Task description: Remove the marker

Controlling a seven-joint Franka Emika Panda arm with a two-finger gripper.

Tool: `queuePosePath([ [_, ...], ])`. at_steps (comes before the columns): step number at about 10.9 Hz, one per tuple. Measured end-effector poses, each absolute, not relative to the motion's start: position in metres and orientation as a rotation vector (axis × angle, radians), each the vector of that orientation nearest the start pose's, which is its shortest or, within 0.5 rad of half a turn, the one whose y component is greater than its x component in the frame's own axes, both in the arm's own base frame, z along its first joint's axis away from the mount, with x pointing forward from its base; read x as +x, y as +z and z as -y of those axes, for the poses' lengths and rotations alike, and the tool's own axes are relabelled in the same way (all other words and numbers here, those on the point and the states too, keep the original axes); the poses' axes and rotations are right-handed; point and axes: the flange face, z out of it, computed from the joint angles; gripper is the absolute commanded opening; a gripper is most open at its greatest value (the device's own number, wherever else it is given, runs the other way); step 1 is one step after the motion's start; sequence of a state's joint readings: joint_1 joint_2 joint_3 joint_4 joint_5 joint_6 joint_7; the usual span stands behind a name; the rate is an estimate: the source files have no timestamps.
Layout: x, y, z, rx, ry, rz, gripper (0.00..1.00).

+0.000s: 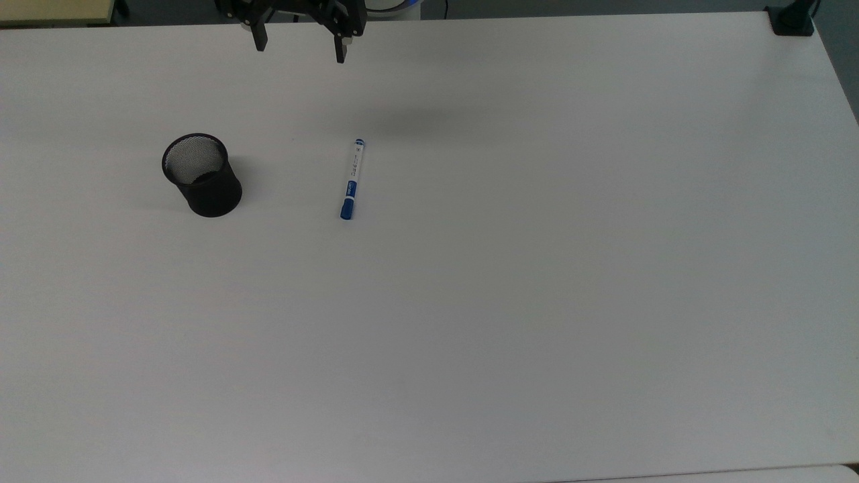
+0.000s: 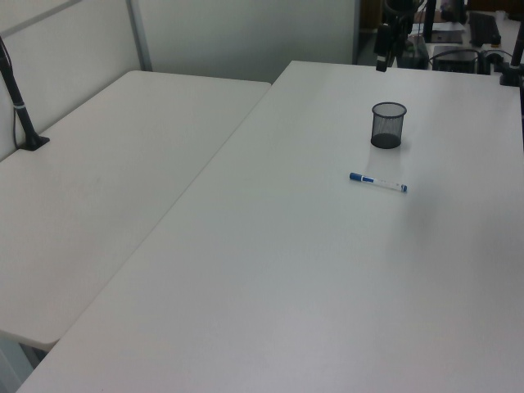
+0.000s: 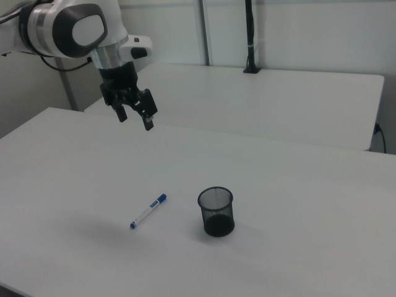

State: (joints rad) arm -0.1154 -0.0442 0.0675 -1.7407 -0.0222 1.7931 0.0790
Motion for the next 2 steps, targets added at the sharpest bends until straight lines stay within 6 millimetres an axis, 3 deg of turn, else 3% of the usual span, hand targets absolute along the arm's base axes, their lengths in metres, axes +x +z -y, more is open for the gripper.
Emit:
queuePosePath([
  [2, 0.5570, 0.5880, 0.0286, -3.158, -0.153, -0.169, 1.00],
])
